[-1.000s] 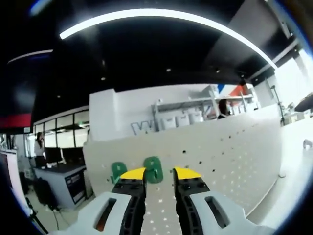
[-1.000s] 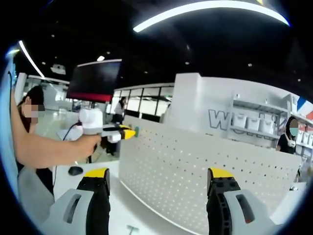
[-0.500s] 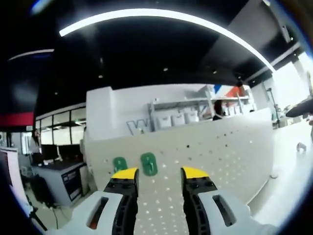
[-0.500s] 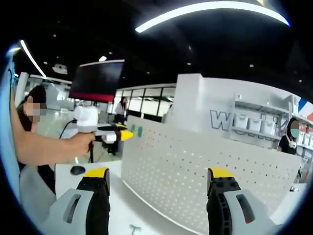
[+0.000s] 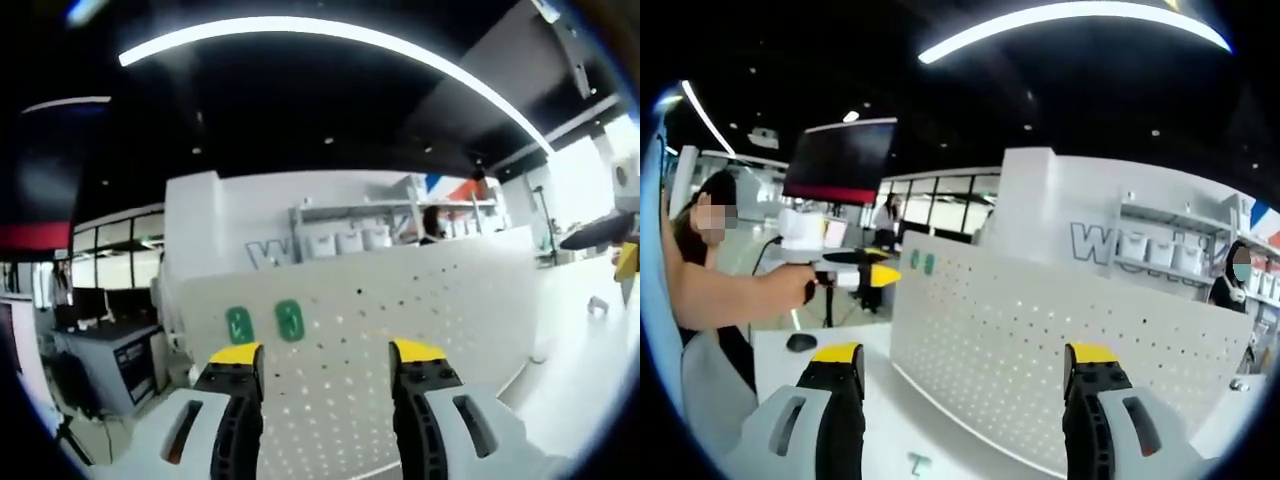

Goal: Insert the hook assembly into the mounting plate slot until the hook locks in place.

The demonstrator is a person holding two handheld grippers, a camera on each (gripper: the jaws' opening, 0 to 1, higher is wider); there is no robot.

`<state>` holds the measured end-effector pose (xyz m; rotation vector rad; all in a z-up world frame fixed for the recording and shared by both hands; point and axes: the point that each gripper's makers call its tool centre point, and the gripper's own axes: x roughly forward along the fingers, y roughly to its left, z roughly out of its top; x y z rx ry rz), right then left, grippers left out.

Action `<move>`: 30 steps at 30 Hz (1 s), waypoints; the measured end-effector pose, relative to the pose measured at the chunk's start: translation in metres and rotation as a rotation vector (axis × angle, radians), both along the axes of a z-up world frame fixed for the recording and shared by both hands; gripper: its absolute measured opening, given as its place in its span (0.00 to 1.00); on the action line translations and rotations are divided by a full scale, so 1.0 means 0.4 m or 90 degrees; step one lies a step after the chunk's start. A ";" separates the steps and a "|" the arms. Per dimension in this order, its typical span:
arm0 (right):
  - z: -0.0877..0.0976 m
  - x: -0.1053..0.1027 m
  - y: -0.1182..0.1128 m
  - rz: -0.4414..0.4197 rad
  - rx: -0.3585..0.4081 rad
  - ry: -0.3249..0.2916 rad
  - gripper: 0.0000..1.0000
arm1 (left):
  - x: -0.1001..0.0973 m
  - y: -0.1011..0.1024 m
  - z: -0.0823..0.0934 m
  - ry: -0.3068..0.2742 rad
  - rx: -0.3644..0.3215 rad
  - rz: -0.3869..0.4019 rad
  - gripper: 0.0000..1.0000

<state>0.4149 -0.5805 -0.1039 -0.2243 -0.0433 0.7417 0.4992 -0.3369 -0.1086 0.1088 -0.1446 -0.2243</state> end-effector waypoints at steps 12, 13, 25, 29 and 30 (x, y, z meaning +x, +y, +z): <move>-0.015 -0.015 0.000 0.003 0.000 0.005 0.83 | -0.086 -0.009 -0.042 0.019 0.006 -0.012 0.54; -0.017 -0.017 0.000 0.004 0.000 0.006 0.83 | -0.096 -0.012 -0.046 0.019 0.005 -0.014 0.54; -0.058 -0.032 -0.008 0.006 -0.011 0.024 0.82 | -0.176 -0.031 -0.100 0.039 -0.009 -0.025 0.53; -0.080 -0.034 -0.002 0.010 -0.015 0.036 0.82 | -0.192 -0.033 -0.120 0.048 -0.014 -0.025 0.53; -0.083 -0.035 0.000 0.011 -0.017 0.038 0.82 | -0.196 -0.034 -0.124 0.050 -0.015 -0.025 0.53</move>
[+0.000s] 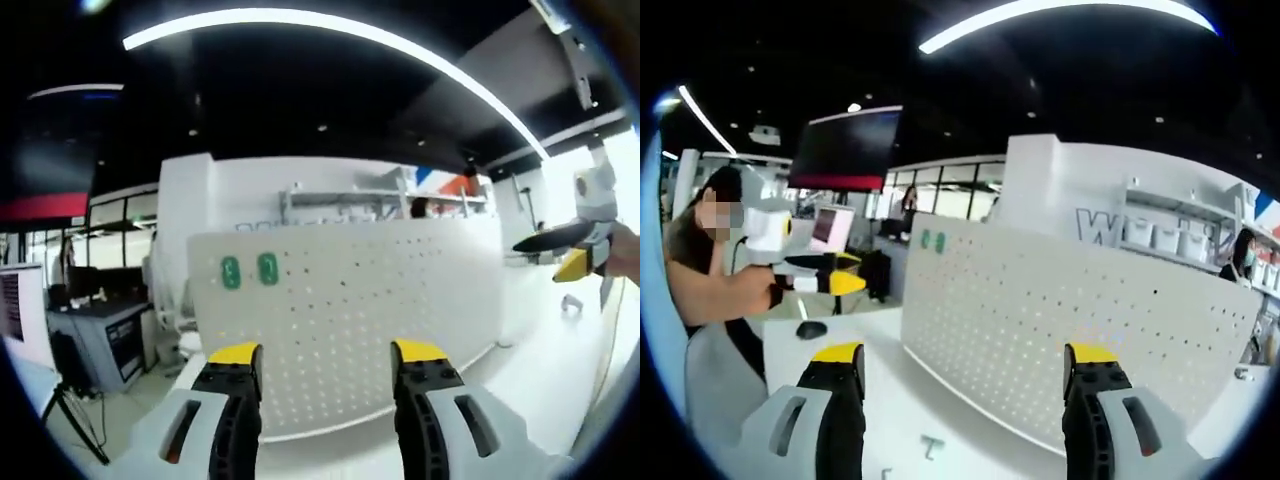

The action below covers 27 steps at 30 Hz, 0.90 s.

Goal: Insert the hook assembly into the mounting plate slot until the hook locks in place.

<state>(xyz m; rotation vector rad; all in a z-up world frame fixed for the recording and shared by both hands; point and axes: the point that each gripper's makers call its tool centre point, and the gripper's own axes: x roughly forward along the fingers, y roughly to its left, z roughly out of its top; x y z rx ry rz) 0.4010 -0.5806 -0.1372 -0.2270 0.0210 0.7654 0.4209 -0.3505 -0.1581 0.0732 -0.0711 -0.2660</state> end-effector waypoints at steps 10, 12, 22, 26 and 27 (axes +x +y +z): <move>-0.040 0.004 0.017 0.014 -0.019 0.020 0.82 | -0.029 -0.012 -0.051 0.023 -0.009 -0.004 0.53; -0.046 0.004 0.020 0.016 -0.026 0.022 0.82 | -0.033 -0.015 -0.058 0.026 -0.009 -0.005 0.53; -0.083 0.009 0.022 0.021 -0.049 0.045 0.78 | -0.032 -0.031 -0.077 0.035 0.002 -0.014 0.53; -0.120 0.006 0.017 0.021 -0.057 0.068 0.77 | -0.033 -0.040 -0.089 0.042 0.004 -0.021 0.53; -0.125 0.005 0.017 0.020 -0.058 0.071 0.77 | -0.033 -0.041 -0.089 0.042 0.005 -0.022 0.53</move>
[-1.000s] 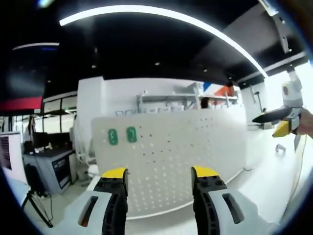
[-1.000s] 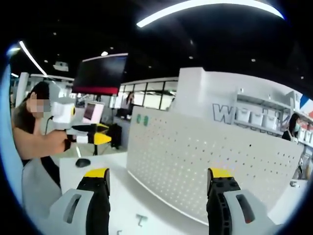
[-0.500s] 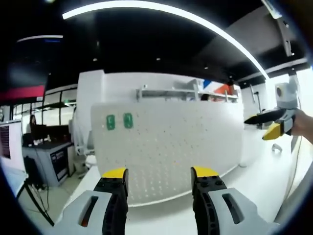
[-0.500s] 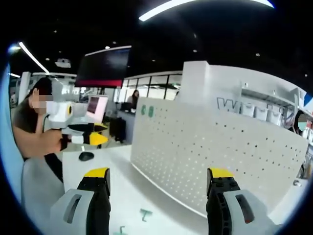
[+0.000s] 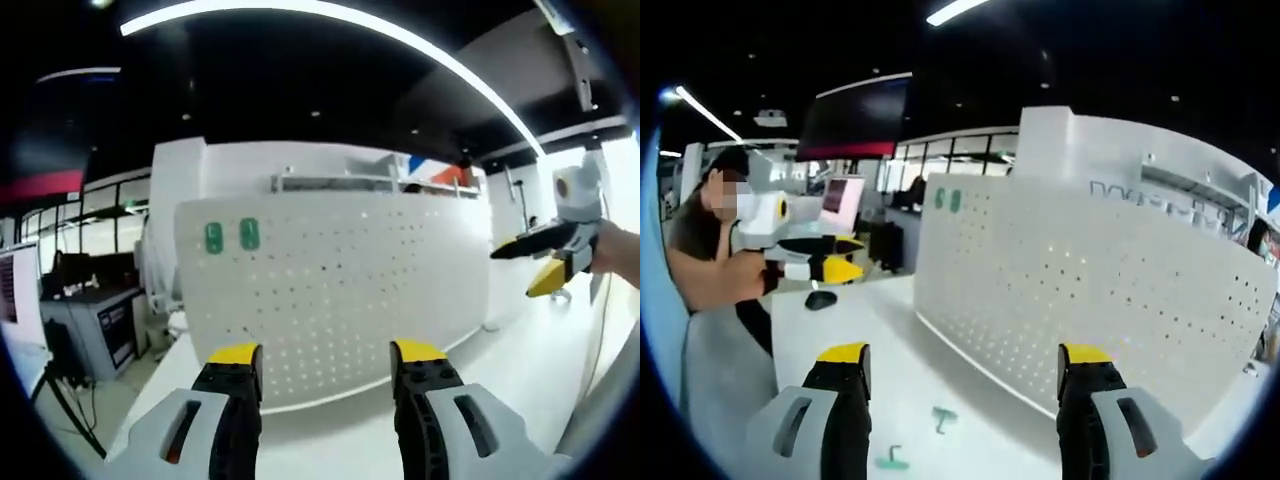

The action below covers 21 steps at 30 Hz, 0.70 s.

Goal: Insert the hook assembly into the mounting plate slot until the hook locks in place.

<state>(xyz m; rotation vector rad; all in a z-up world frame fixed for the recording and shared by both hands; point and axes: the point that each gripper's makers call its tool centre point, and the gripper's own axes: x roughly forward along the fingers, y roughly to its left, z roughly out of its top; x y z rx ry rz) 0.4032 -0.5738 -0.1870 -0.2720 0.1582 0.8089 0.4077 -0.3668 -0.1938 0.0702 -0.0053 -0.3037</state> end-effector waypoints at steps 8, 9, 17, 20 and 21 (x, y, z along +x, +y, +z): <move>-0.084 -0.024 0.027 0.023 -0.027 0.051 0.77 | 0.001 -0.009 -0.013 0.007 -0.001 -0.010 0.52; -0.094 -0.026 0.029 0.026 -0.030 0.057 0.77 | -0.001 -0.010 -0.015 0.008 -0.001 -0.011 0.52; -0.171 -0.034 0.047 0.039 -0.062 0.099 0.76 | -0.005 -0.010 -0.024 0.014 -0.004 -0.015 0.52; -0.208 -0.037 0.052 0.048 -0.064 0.122 0.75 | -0.005 -0.014 -0.026 0.016 -0.005 -0.018 0.52; -0.223 -0.036 0.051 0.047 -0.067 0.131 0.75 | -0.005 -0.014 -0.027 0.016 -0.005 -0.019 0.52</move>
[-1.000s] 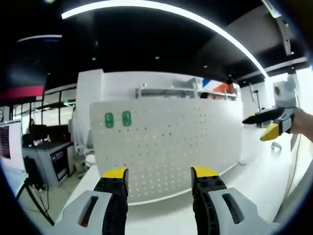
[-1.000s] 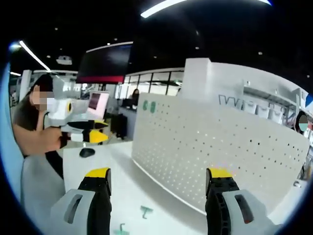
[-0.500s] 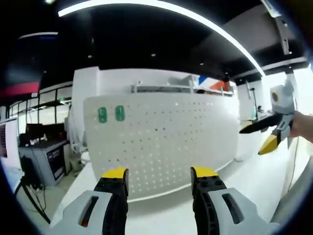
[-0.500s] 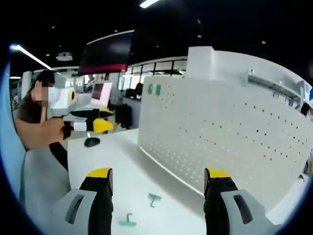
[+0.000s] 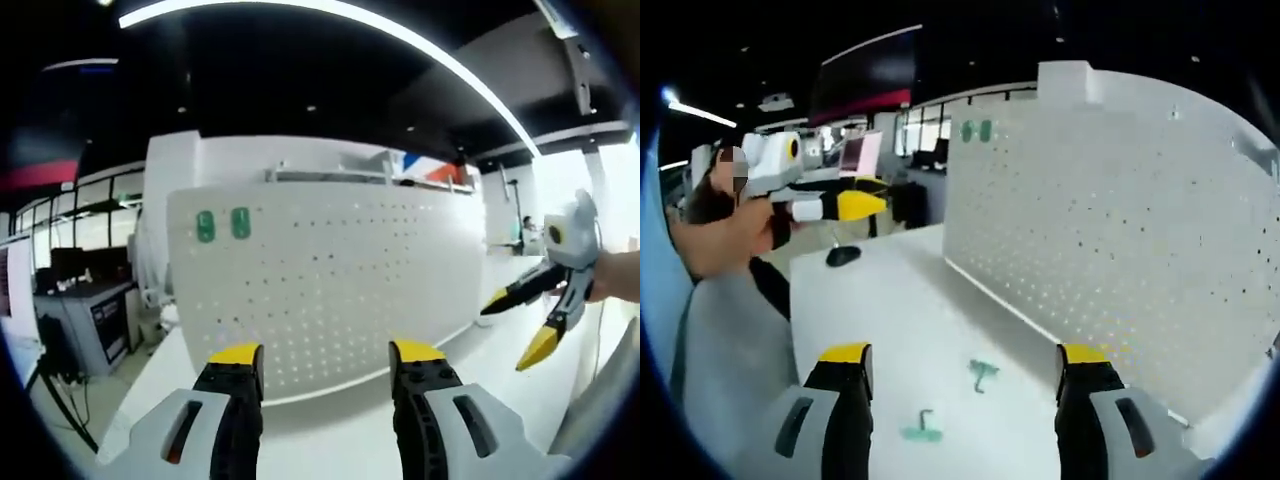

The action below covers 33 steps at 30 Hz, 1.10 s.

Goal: Insert the hook assembly into the mounting plate slot until the hook locks in place.

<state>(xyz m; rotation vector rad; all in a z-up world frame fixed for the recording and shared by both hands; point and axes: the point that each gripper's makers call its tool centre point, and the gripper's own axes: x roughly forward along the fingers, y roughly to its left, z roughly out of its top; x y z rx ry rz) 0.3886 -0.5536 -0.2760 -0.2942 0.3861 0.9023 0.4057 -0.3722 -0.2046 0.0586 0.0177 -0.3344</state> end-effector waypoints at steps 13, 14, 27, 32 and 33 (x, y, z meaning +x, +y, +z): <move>-0.172 -0.061 0.006 0.053 -0.062 0.091 0.74 | 0.003 -0.002 -0.009 0.008 -0.003 -0.005 0.52; -0.177 -0.064 0.007 0.054 -0.061 0.095 0.74 | 0.003 -0.003 -0.010 0.008 -0.003 -0.006 0.51; -0.265 -0.095 0.007 0.069 -0.086 0.145 0.72 | 0.003 -0.014 -0.018 0.015 0.000 -0.016 0.51; -0.296 -0.106 0.007 0.078 -0.095 0.162 0.69 | 0.004 -0.016 -0.022 0.018 -0.002 -0.018 0.51; -0.301 -0.107 0.009 0.079 -0.096 0.163 0.68 | 0.004 -0.017 -0.024 0.020 -0.002 -0.019 0.51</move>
